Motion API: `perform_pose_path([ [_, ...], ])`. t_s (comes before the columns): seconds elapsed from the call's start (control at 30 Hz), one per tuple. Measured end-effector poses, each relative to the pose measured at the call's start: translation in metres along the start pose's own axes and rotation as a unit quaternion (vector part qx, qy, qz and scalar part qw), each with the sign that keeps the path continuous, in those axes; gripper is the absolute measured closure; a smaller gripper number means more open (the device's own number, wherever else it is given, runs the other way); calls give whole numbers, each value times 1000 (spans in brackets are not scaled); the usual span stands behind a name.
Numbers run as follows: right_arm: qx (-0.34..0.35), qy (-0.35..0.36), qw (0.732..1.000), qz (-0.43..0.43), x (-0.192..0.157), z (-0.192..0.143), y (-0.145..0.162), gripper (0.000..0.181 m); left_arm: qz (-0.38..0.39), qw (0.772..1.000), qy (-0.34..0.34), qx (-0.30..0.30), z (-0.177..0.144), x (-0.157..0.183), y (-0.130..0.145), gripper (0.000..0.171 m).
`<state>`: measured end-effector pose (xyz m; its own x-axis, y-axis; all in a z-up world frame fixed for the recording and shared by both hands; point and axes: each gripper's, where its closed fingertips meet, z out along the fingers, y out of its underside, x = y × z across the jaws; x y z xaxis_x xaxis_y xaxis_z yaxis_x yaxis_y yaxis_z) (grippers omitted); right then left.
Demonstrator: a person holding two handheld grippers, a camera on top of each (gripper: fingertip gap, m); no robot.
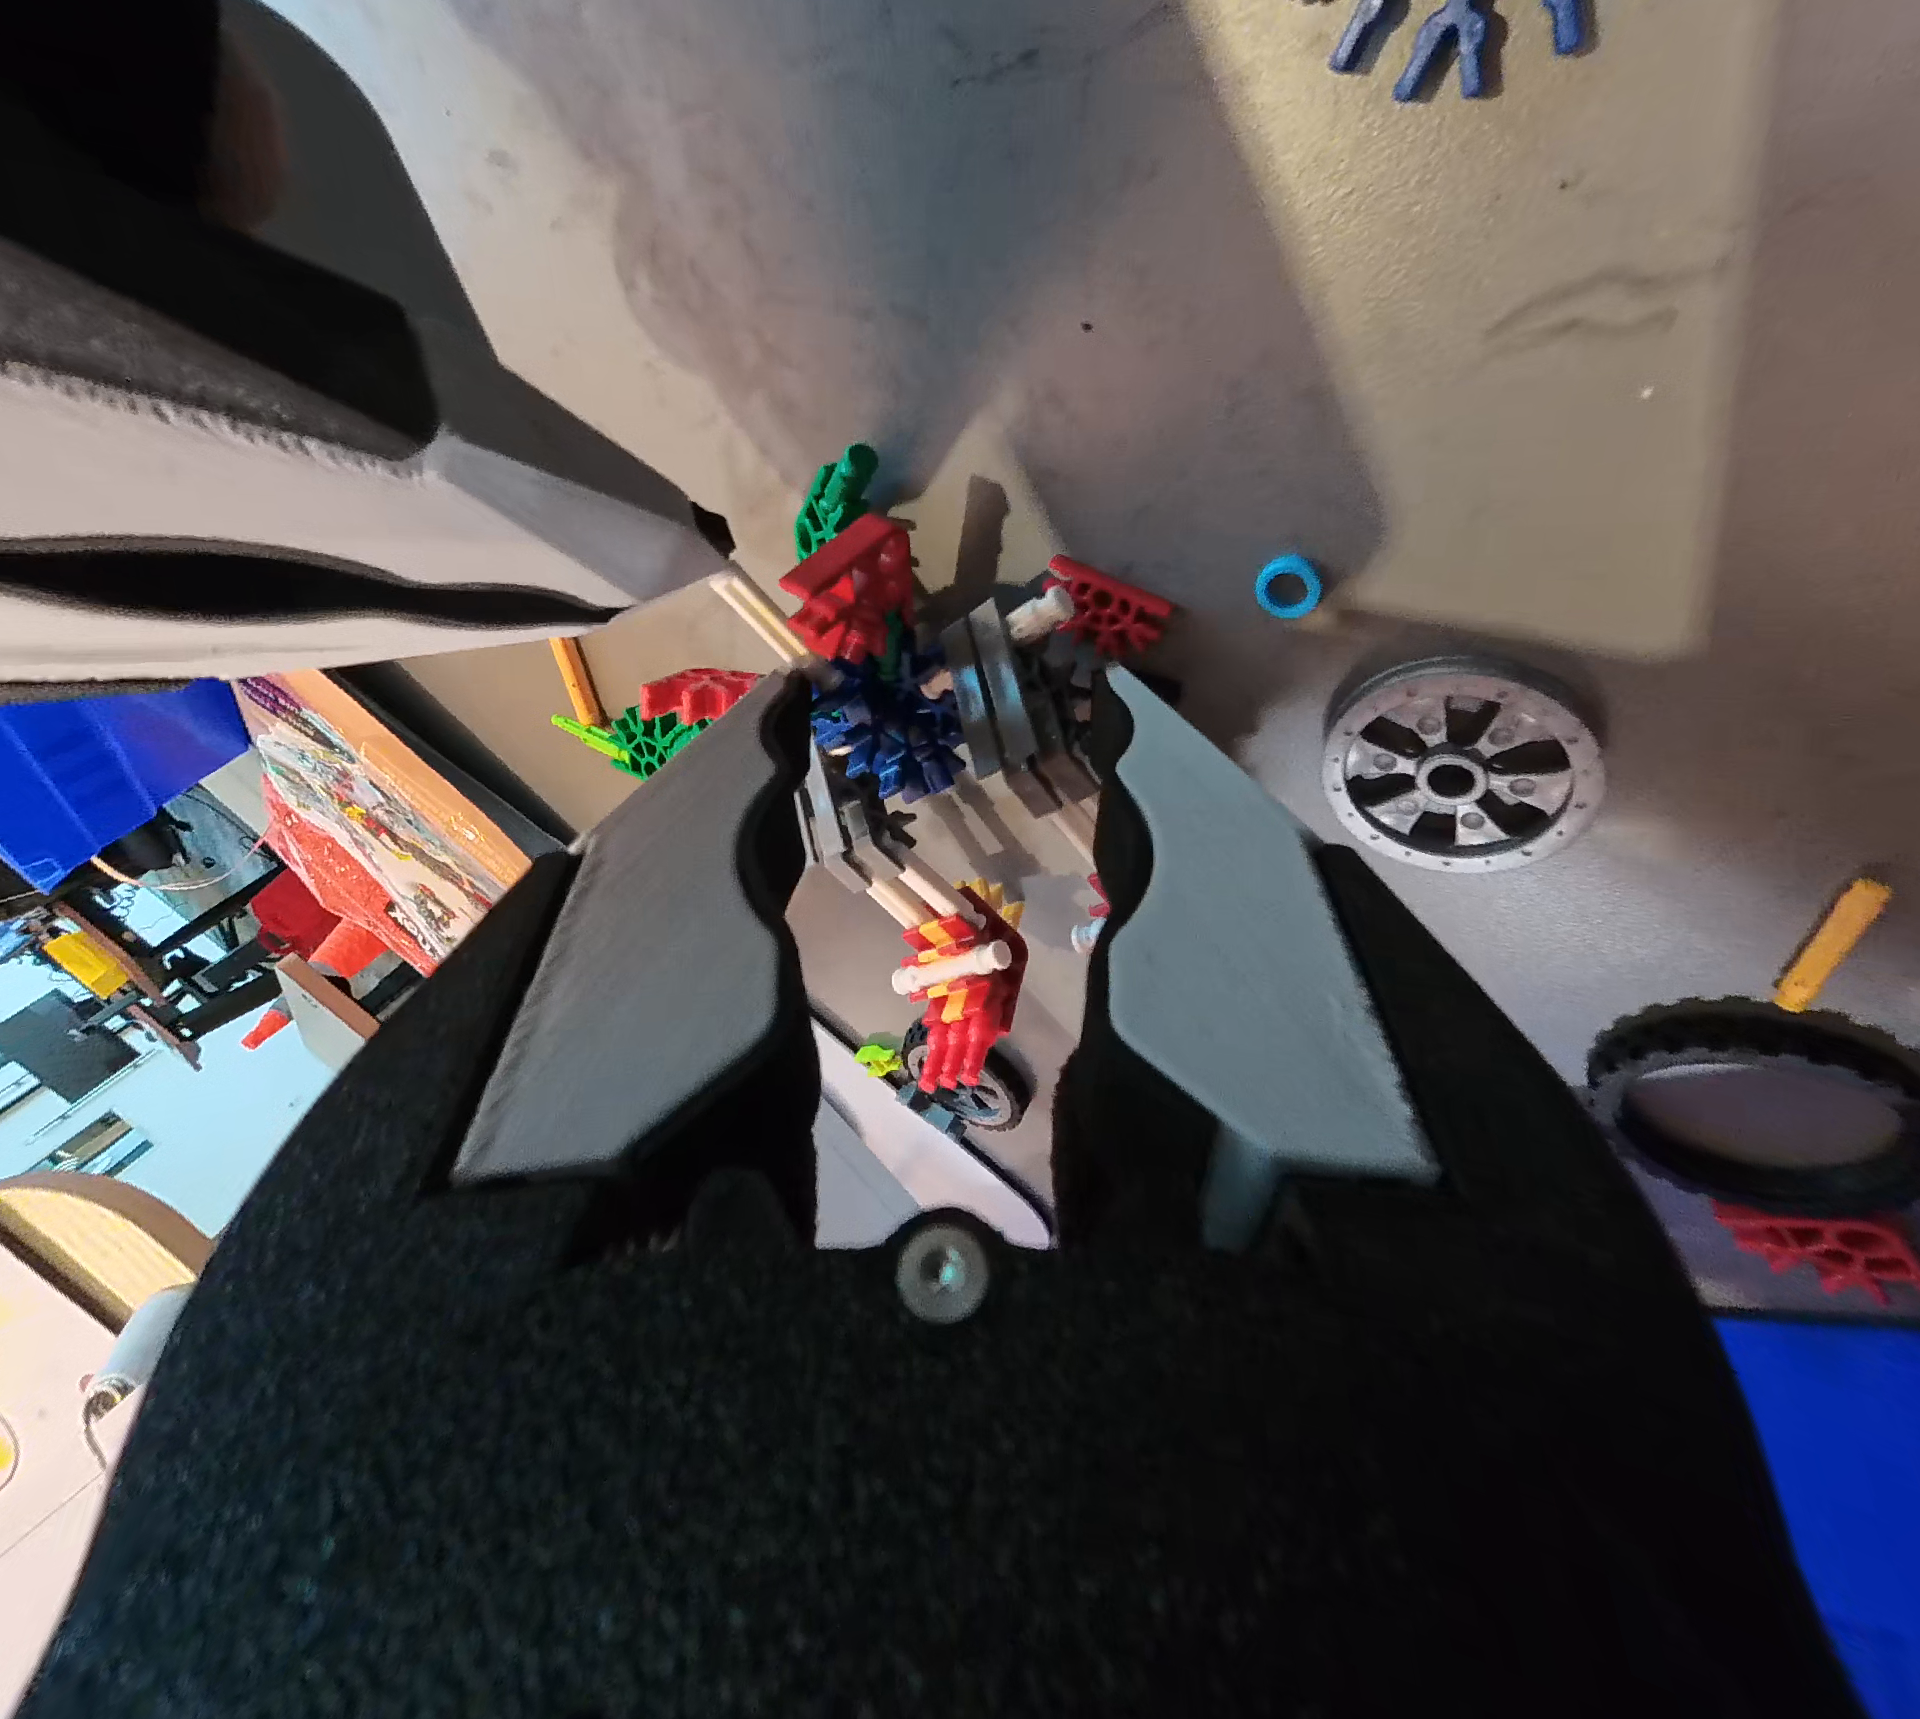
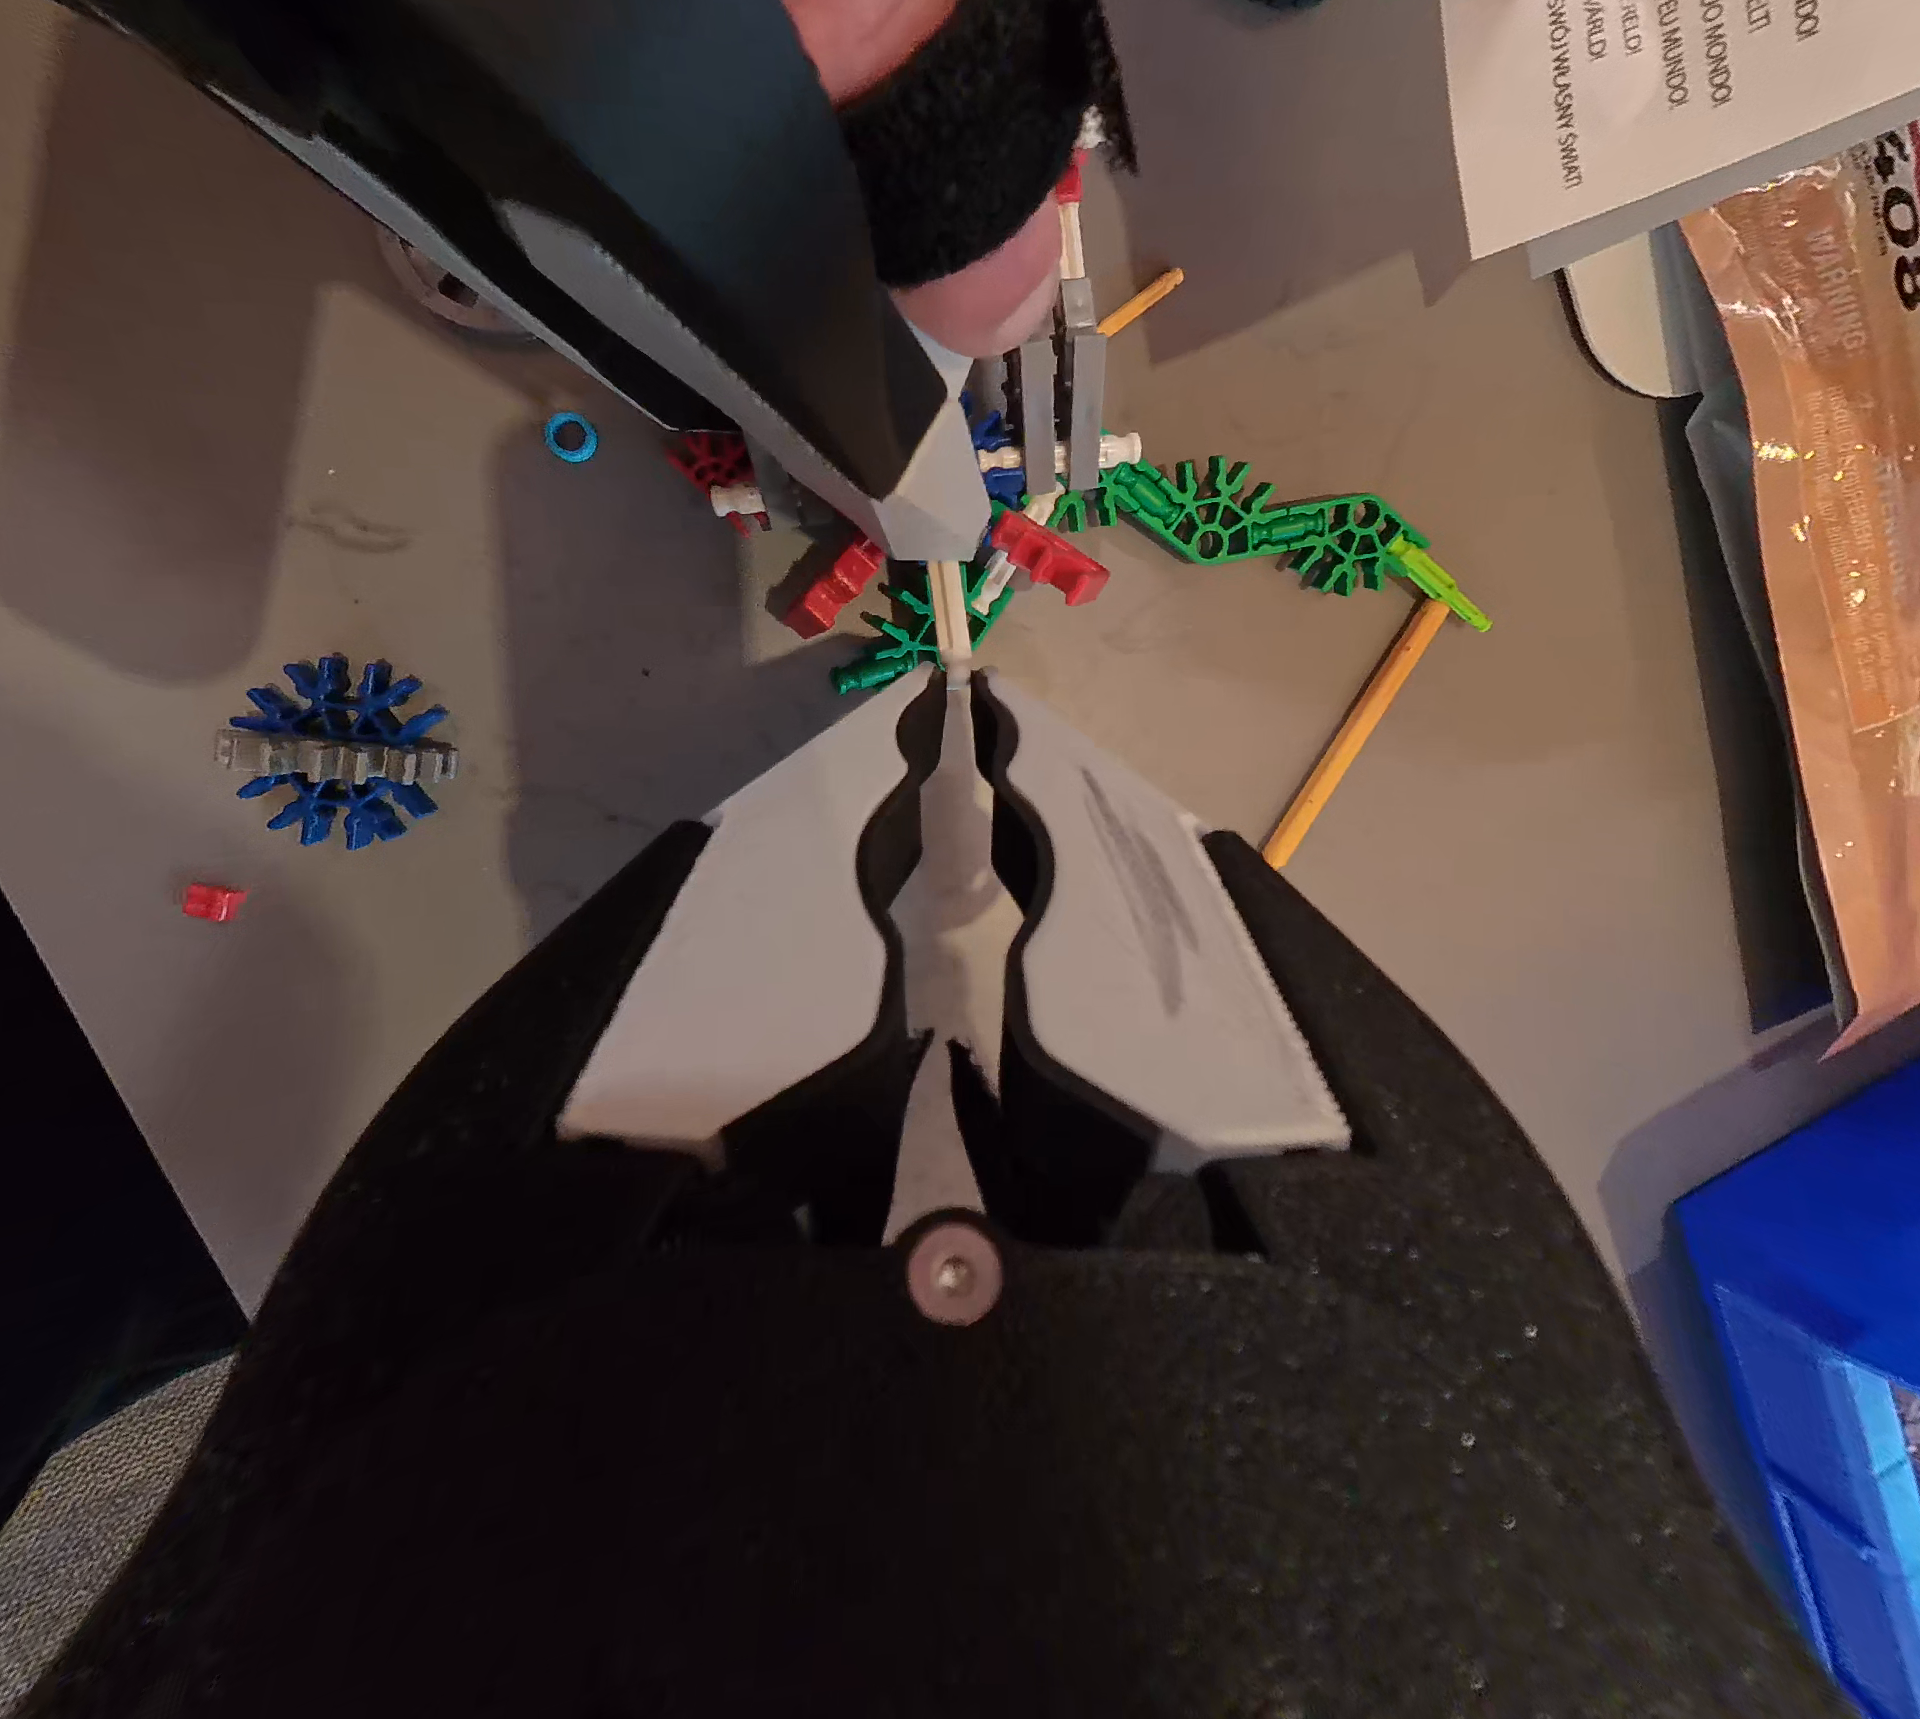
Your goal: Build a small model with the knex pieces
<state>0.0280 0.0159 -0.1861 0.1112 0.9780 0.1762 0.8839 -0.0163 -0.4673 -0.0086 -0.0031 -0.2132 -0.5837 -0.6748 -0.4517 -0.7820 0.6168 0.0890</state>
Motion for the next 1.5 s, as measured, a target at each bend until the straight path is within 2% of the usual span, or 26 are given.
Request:
perform_pose_path([
  [0.7,67,-33,997,36,-7,-2,-6,177,-18,1000,-17,8,-1,0,1,122],
  [0.9,128,-59,985,104,-1,-5,-9,159,-21,1000,-19,9,-1,1,1,122],
  [1.03,155,-104,971,150,-5,4,-10,160,-21,1000,-19,9,-2,2,1,122],
  [1.1,165,-119,965,163,-7,7,-12,172,-21,1000,-19,8,-2,2,1,123],
  [1.5,149,-99,974,141,-8,12,-11,176,-24,999,-29,7,-3,2,2,122],
])
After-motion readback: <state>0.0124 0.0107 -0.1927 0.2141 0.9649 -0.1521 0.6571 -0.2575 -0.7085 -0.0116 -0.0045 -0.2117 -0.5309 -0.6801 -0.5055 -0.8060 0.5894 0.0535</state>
